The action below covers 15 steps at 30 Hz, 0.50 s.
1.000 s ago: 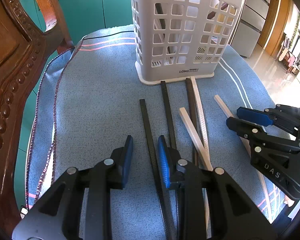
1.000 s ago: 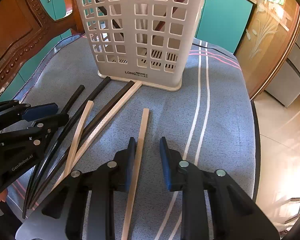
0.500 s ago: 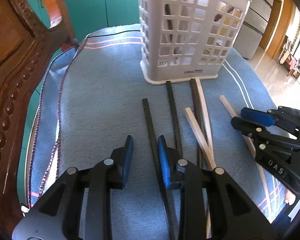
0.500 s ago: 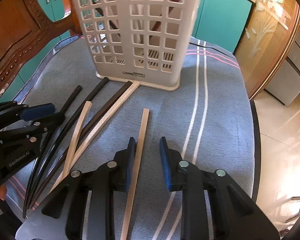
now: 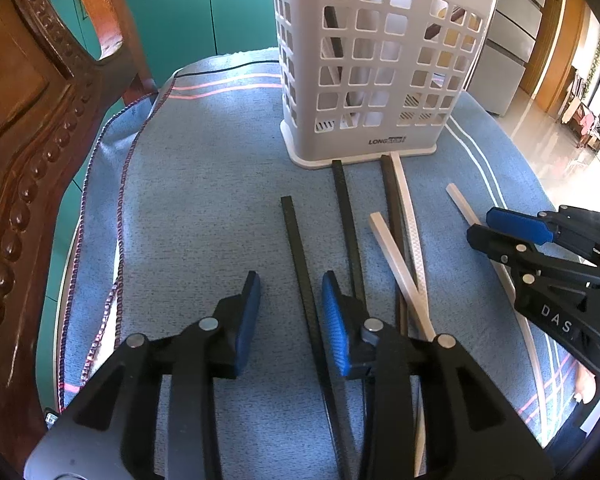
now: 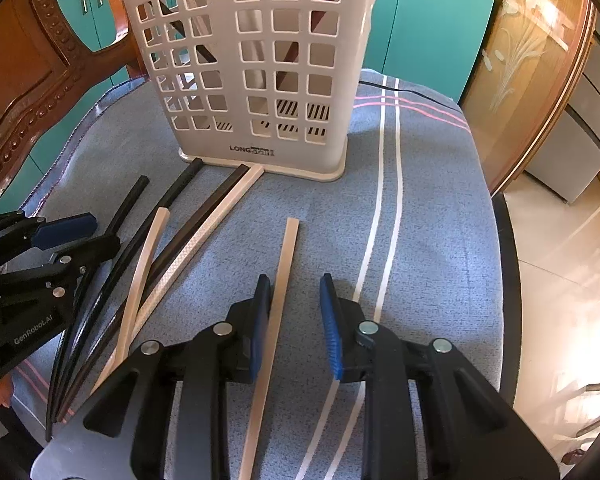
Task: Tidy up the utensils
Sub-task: 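Lower both open tools around the next chopsticks in the row, then grasp a dark chopstick with the left tool while the right tool grasps a light wood chopstick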
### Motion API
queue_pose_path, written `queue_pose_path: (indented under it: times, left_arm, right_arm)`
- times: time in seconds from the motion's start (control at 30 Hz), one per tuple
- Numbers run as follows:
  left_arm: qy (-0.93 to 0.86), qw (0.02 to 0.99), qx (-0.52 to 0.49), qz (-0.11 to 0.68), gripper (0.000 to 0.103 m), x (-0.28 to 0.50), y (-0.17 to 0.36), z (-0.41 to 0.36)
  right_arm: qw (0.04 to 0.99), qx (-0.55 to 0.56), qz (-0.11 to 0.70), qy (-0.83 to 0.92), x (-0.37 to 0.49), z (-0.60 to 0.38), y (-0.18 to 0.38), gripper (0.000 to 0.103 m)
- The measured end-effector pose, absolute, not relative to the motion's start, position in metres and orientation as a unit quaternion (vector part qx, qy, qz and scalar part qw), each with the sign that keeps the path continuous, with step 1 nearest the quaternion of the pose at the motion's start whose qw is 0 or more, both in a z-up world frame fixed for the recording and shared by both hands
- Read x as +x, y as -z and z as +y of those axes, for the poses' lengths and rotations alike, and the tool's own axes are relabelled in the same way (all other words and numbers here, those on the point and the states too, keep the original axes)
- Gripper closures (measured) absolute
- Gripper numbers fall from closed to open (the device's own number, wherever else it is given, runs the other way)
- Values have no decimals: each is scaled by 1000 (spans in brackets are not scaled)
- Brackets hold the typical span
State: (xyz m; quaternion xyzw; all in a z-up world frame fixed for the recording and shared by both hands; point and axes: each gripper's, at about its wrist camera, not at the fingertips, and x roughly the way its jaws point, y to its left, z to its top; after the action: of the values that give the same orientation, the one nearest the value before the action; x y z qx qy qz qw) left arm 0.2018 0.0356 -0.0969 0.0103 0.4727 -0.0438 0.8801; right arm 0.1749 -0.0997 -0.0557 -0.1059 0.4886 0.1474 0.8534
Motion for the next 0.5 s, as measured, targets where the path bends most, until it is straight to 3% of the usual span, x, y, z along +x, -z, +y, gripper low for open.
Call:
queue_pose_path:
  times: [0.37, 0.5]
  left_arm:
    - [41, 880, 13, 473, 62, 201, 97, 34]
    - [35, 878, 4, 477, 52, 212, 99, 40]
  right_arm:
    - [854, -105, 489, -147, 175, -99, 56, 76]
    - [853, -93, 493, -147, 177, -102, 56, 76]
